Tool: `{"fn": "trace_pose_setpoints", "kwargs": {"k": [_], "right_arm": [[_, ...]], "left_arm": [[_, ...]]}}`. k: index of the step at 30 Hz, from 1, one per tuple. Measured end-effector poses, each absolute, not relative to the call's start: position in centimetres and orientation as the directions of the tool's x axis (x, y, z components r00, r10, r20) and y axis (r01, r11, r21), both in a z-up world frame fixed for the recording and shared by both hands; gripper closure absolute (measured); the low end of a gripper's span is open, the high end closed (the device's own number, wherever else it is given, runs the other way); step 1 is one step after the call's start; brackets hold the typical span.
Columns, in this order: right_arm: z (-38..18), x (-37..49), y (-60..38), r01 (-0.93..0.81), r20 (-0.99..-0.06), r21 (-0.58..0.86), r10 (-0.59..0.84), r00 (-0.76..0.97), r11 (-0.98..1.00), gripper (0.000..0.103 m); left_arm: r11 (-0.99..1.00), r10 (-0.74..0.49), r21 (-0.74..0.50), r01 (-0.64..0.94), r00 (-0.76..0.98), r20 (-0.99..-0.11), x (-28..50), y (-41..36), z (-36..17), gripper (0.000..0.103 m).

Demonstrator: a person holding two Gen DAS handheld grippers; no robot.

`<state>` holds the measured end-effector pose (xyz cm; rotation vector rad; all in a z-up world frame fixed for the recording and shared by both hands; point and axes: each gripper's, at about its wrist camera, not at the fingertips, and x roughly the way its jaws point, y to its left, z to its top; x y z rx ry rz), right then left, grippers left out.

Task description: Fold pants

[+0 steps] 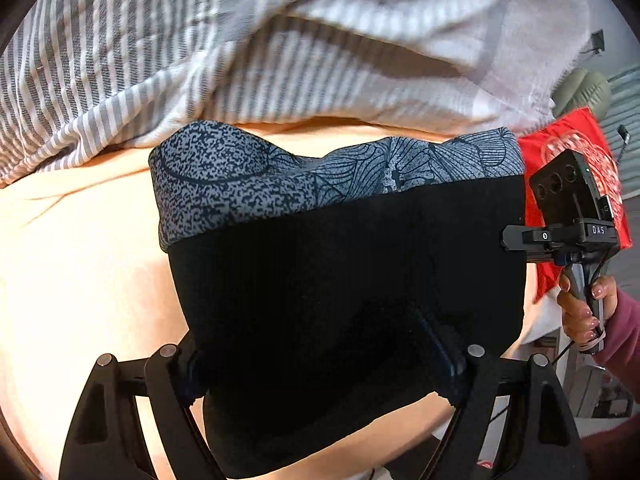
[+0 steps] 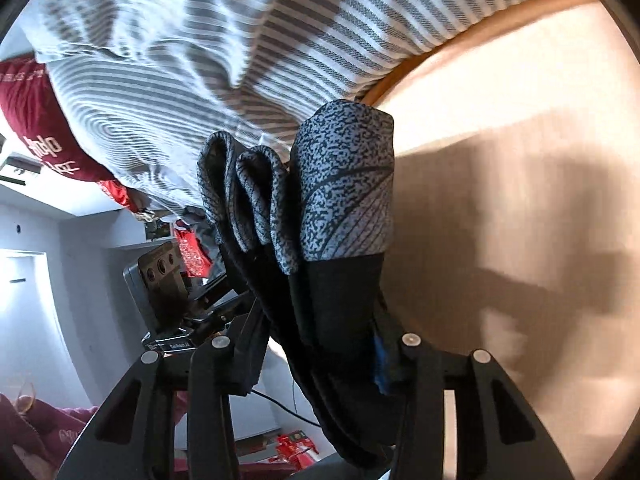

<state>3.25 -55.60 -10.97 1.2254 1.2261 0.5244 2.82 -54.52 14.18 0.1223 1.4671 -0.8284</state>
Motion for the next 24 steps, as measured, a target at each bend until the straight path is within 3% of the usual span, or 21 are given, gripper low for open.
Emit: {"fn": "trace_pose_setpoints", "kwargs": {"k": [7, 11, 14, 17, 20, 24], "right_arm": [[-10.3, -2.1, -56.9, 0.333, -0.408, 0.893, 0.856, 0.318, 0.302, 0.057], [-12.0, -3.6, -57.3, 0.372, -0.449, 0.868, 0.842, 0.300, 0.330, 0.057], [-13.4, -4.0, -57.2, 0.405, -0.499, 0.836, 0.821, 0.278, 0.371, 0.055], [-14.1, -4.2, -57.3, 0.444, -0.573, 0.789, 0.770, 0.281, 0.425, 0.047], [-13.4, -5.5, -57.9, 0.510, -0.669, 0.717, 0.674, 0.313, 0.475, 0.025], [-11.7, -7.6, -58.2, 0.592, -0.748, 0.641, 0.572, 0.337, 0.489, 0.022]], "left_arm": [[0.720, -0.401, -0.416, 0.555, -0.157, -0.903, -4.2, -57.5, 14.0, 0.017], [0.744, -0.381, -0.408, 0.529, -0.165, -0.909, -6.3, -58.8, 11.4, 0.017], [0.774, -0.322, -0.335, 0.537, -0.121, -0.939, -7.1, -59.9, 9.6, 0.017], [0.787, -0.289, -0.278, 0.550, -0.069, -0.955, -7.3, -59.9, 9.5, 0.017], [0.821, -0.244, -0.231, 0.523, -0.045, -0.969, -7.0, -58.7, 9.1, 0.017], [0.847, -0.218, -0.171, 0.503, 0.036, -0.975, -7.2, -57.9, 10.7, 0.017]]}}
